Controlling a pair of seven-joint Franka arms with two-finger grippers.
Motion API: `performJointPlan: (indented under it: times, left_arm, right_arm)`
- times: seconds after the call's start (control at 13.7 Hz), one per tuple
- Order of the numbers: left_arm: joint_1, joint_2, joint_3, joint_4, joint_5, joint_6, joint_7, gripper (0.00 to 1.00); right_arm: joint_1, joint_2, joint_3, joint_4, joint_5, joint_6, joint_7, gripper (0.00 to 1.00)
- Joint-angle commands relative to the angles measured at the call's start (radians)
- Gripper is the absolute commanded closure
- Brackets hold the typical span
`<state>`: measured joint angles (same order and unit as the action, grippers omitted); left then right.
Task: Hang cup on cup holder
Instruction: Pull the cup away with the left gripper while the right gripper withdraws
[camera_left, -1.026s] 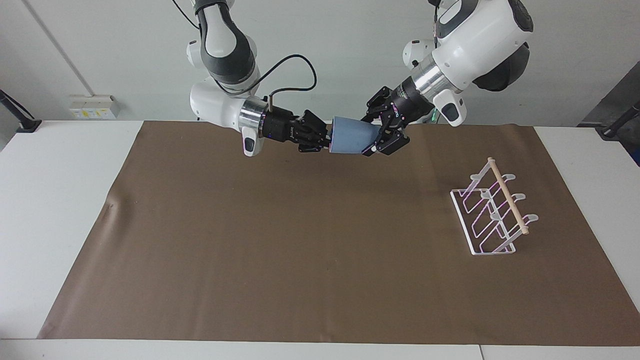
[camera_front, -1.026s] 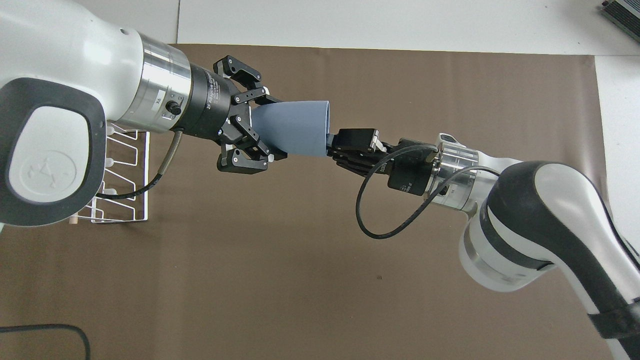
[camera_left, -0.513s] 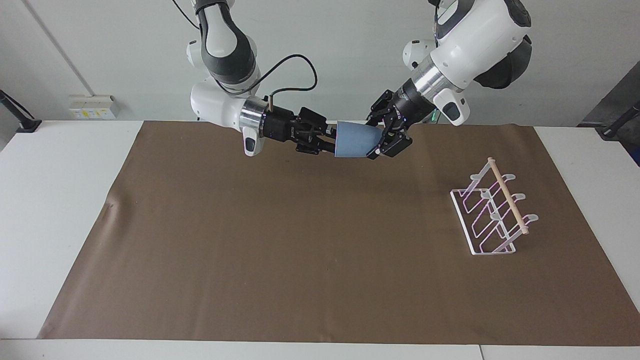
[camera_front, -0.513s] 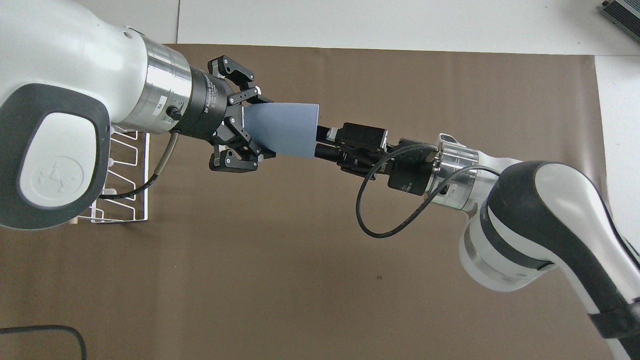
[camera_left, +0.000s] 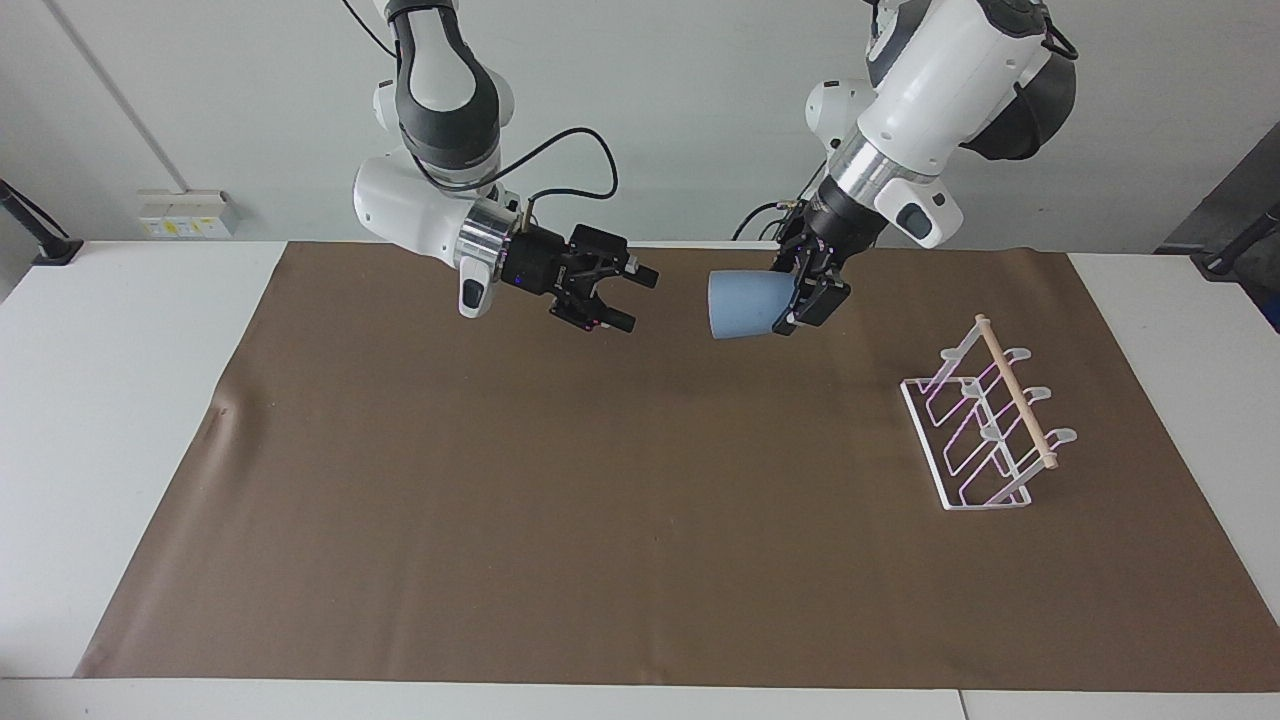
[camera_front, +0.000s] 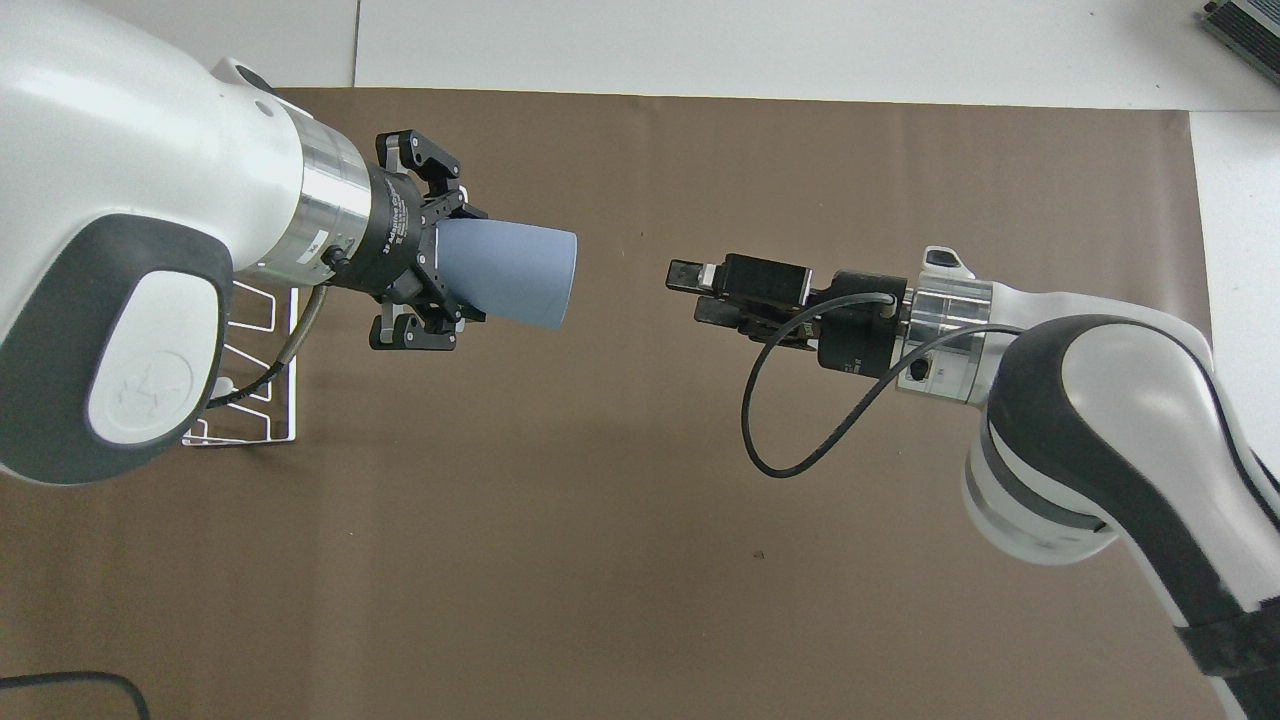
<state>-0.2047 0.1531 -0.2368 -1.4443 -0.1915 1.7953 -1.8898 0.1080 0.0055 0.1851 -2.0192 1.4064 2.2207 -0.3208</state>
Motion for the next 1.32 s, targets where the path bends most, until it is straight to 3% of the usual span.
performJointPlan:
  times: [0.0,0.22,0.66,0.95,1.1,1.25]
  left_arm:
    - [0.001,-0.053,0.01,-0.077,0.124,0.006,0.012,1.0]
    - [0.002,-0.089,0.013,-0.135,0.301,0.012,0.009,1.0]
    - [0.077,-0.142,0.017,-0.277,0.604,0.142,-0.002,1.0]
    - [0.155,-0.155,0.017,-0.335,0.687,0.242,-0.003,1.0]
    - [0.179,-0.156,0.017,-0.378,0.778,0.297,-0.003,1.0]
    - [0.188,-0.112,0.017,-0.39,0.909,0.289,-0.003,1.0]
  right_arm:
    - [-0.034,-0.021,0.005,-0.009,-0.261,0.007,0.141,0.0]
    - [-0.05,-0.024,0.005,-0.004,-0.644,0.001,0.253,0.0]
    - [-0.091,-0.027,0.004,-0.001,-1.182,-0.013,0.331,0.0]
    - [-0.099,-0.027,0.004,0.068,-1.372,-0.102,0.393,0.0]
    - [-0.117,-0.029,0.004,0.135,-1.405,-0.195,0.42,0.0]
    - [-0.134,-0.032,0.002,0.21,-1.405,-0.295,0.422,0.0]
